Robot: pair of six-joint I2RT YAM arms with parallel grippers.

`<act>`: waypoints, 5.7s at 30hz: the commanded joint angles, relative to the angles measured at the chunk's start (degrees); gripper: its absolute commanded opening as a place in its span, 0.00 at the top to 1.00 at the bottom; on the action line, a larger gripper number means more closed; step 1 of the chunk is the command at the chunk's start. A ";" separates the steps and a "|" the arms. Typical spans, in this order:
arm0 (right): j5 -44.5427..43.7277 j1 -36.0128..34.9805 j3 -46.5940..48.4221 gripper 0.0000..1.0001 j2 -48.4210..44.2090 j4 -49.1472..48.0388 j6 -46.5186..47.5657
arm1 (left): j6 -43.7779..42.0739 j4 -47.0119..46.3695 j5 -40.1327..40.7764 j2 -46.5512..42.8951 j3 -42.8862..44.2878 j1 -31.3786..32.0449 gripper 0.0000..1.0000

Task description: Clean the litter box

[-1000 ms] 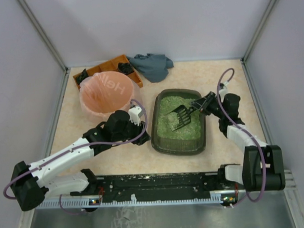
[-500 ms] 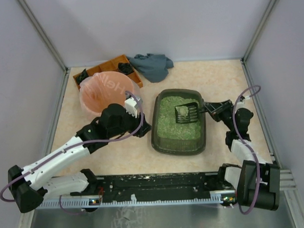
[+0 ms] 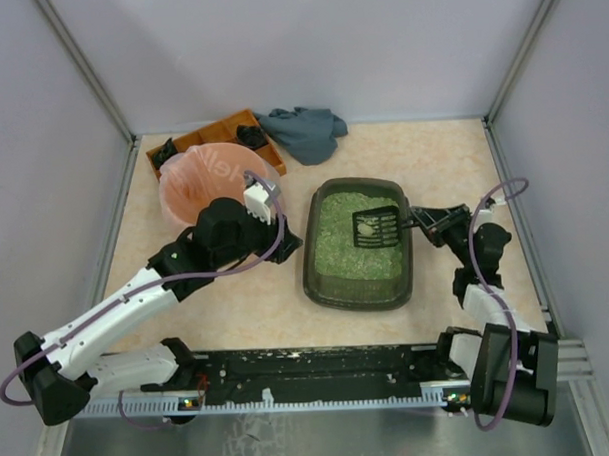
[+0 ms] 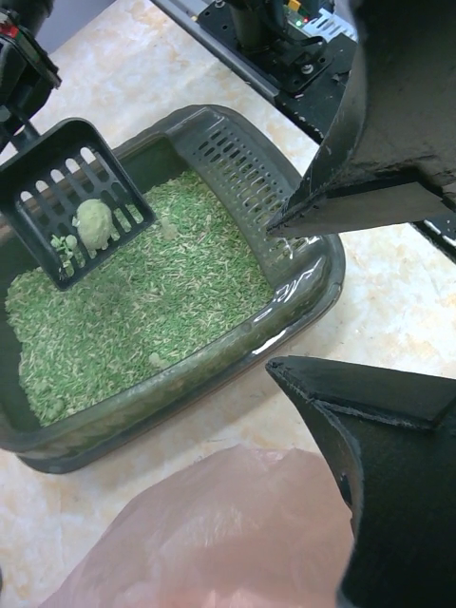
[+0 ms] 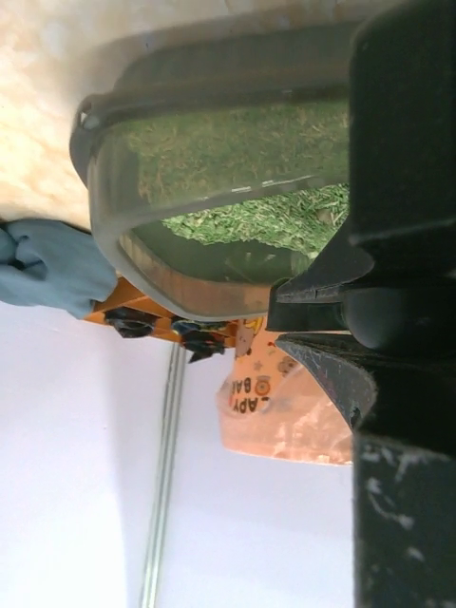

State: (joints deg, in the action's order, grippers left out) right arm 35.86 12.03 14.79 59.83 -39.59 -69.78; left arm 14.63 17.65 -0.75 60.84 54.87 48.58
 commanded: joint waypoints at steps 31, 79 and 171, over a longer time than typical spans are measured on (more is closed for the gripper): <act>-3.03 1.13 1.68 1.00 -6.46 4.77 3.73 | -2.76 1.68 -1.52 -1.45 4.27 -6.30 0.43; -36.36 -33.15 40.06 1.00 3.78 22.09 0.29 | -4.52 5.52 11.99 -31.17 -4.24 -16.41 0.21; -32.98 -40.08 35.25 1.00 -1.63 49.82 63.56 | -4.02 -1.08 9.32 -0.64 2.64 3.07 0.26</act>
State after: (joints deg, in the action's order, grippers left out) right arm -0.47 -29.15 49.63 60.88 16.27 -6.17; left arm 10.92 14.26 1.52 62.50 52.99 51.35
